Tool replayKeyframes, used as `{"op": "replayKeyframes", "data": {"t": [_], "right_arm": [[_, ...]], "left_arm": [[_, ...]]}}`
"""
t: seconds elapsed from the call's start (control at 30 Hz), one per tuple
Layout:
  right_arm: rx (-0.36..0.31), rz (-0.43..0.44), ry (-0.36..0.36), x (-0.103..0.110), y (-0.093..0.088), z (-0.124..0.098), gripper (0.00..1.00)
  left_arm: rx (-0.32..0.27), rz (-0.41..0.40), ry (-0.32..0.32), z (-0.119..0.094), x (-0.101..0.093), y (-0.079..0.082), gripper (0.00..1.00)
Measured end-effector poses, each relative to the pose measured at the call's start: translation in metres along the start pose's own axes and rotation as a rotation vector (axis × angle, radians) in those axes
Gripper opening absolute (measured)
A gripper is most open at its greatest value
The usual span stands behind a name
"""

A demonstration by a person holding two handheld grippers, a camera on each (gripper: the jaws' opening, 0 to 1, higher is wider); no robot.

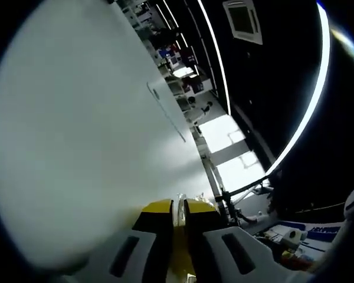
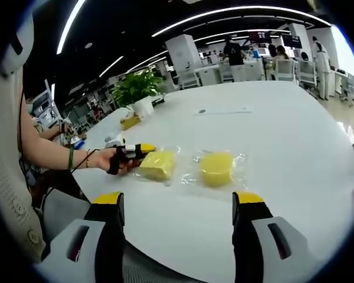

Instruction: Compare the silicone blocks by pressing each to a similar depth, holding the contact briefly, and releasing to observe deformation and rebound differences across the visible hardness samples.

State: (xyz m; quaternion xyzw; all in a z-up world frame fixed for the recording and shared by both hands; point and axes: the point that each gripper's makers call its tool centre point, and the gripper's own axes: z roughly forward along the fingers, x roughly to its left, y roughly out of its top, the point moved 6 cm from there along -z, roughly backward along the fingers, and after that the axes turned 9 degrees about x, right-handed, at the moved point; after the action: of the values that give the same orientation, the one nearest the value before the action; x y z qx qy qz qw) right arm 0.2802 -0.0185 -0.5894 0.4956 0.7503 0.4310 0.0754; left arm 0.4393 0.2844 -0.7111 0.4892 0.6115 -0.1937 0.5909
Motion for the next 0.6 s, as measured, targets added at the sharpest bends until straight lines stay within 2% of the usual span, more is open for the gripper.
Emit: {"op": "replayKeyframes", "data": {"t": [0.07,0.13,0.3,0.4,0.53,0.57,0.6], "right_arm": [[-0.002,-0.001,0.002,0.001,0.001,0.000,0.69],[-0.006,-0.003,0.002,0.000,0.002,0.000,0.69],[-0.008,-0.004,0.003,0.000,0.003,0.001,0.68],[-0.006,-0.009,0.007,0.001,0.003,0.001,0.68],[-0.015,-0.015,0.015,0.003,0.005,0.000,0.68],[-0.020,-0.019,0.017,0.003,0.006,0.000,0.68],[-0.026,-0.023,0.018,0.004,0.008,-0.001,0.68]], "left_arm": [[-0.002,0.011,0.003,0.001,-0.004,-0.001,0.03],[0.011,0.076,-0.010,0.002,-0.010,-0.002,0.00],[0.025,0.121,0.004,0.004,-0.020,-0.002,0.00],[0.062,0.222,0.043,0.004,-0.027,-0.003,0.00],[0.088,0.287,0.065,0.003,-0.038,-0.003,0.00],[0.094,0.335,0.070,0.002,-0.041,-0.001,0.00],[0.093,0.335,0.072,0.002,-0.045,-0.001,0.00]]}}
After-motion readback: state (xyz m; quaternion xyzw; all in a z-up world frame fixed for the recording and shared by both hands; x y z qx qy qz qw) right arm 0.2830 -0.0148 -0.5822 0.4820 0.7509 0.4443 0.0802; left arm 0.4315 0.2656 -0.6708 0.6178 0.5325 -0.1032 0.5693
